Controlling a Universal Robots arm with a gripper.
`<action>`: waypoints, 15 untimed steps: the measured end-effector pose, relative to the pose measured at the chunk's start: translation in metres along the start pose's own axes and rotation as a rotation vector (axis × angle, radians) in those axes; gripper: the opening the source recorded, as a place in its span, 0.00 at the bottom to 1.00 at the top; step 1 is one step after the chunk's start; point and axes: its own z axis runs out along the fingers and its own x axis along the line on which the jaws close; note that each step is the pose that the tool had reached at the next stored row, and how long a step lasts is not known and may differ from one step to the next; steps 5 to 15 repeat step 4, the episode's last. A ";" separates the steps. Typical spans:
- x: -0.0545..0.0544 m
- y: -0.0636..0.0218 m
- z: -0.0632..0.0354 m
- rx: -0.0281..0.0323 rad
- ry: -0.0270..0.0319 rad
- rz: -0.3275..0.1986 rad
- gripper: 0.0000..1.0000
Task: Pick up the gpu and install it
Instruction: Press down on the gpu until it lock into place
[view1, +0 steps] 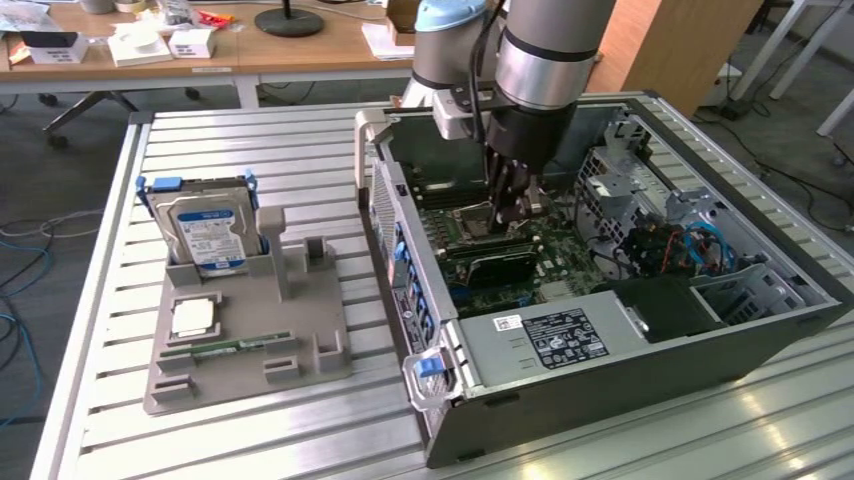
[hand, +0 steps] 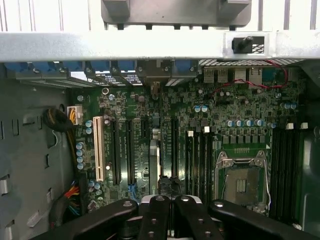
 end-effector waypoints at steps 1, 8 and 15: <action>0.000 0.0000 0.0000 0.0000 0.0000 0.000 0.10; 0.000 0.0000 0.0000 0.0000 0.0000 0.000 0.10; 0.000 0.0000 0.0000 0.0000 0.0000 0.000 0.10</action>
